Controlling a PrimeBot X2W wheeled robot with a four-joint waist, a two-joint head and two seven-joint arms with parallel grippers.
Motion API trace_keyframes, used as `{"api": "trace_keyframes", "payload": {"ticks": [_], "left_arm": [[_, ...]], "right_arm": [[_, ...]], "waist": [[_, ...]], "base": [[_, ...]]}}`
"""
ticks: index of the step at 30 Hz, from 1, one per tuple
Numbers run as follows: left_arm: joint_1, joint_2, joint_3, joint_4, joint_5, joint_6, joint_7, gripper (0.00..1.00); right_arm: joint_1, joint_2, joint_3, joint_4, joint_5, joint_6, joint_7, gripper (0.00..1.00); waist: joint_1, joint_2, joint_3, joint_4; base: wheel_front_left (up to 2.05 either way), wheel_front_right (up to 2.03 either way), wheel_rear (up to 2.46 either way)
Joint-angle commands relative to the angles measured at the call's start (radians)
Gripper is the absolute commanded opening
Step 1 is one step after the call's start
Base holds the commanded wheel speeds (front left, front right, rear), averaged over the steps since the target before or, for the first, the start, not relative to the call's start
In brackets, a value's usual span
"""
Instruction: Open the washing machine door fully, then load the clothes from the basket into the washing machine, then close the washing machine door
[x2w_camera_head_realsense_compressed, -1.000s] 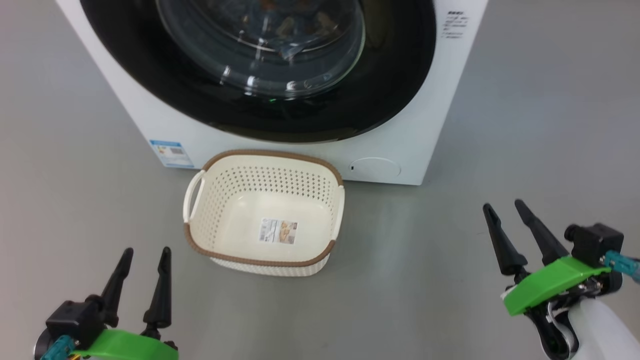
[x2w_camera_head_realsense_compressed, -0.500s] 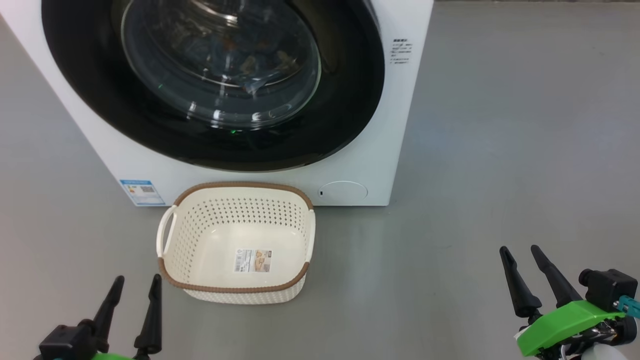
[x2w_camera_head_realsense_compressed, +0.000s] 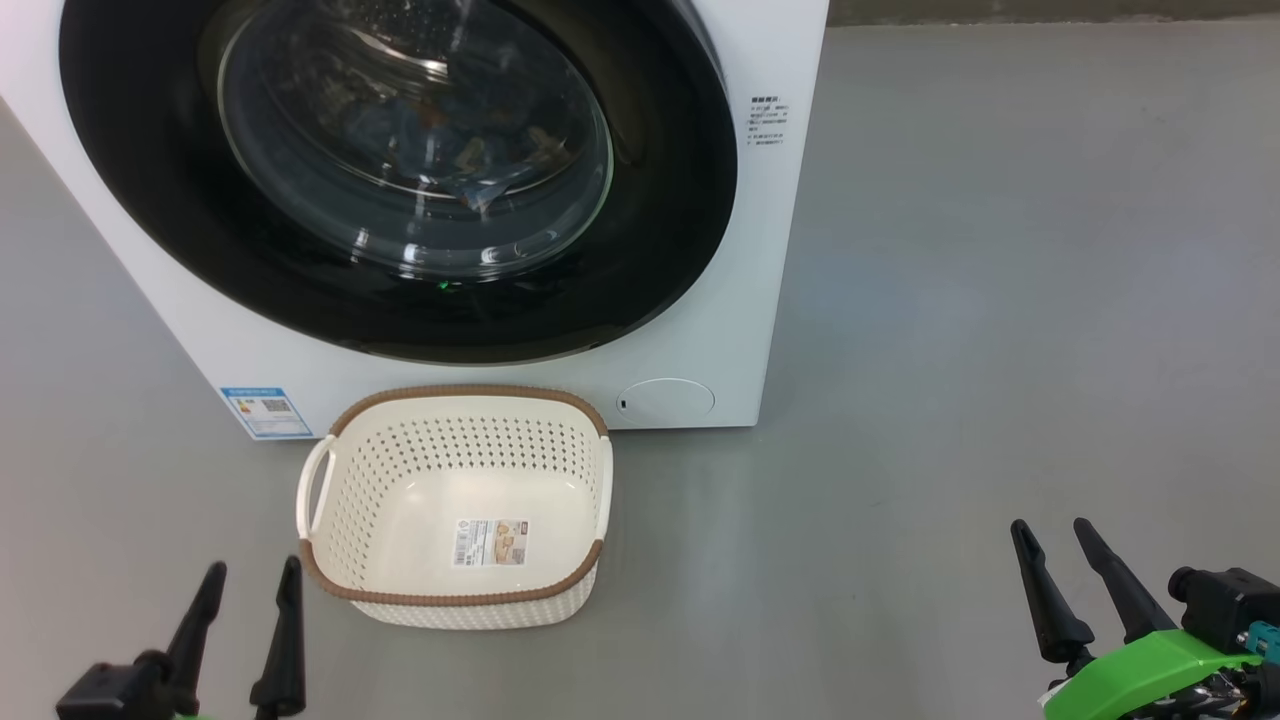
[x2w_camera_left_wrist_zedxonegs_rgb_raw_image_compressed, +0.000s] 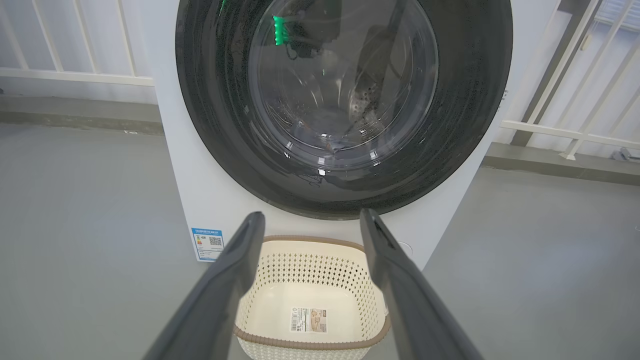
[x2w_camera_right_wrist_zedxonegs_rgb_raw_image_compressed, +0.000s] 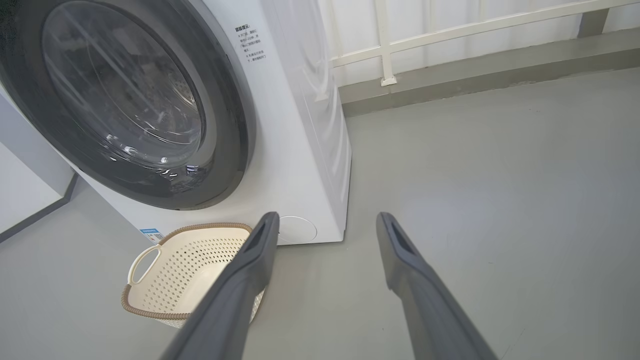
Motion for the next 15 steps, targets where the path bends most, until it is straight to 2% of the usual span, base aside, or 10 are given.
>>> {"api": "trace_keyframes", "payload": {"ticks": [1,15], "left_arm": [[-0.002,0.015,0.040,-0.022,0.005,-0.003,-0.008,1.00],[0.011,0.010,0.051,-0.032,0.002,-0.003,-0.008,1.00]], "right_arm": [[0.007,-0.011,0.016,-0.025,-0.011,-0.002,-0.005,1.00],[0.020,-0.006,0.013,-0.029,-0.014,-0.002,-0.005,1.00]], "waist": [[0.0000,0.0000,-0.004,-0.001],[0.0000,0.0000,-0.005,-0.004]], "base": [[0.00,0.00,0.00],[0.00,0.00,0.00]]}}
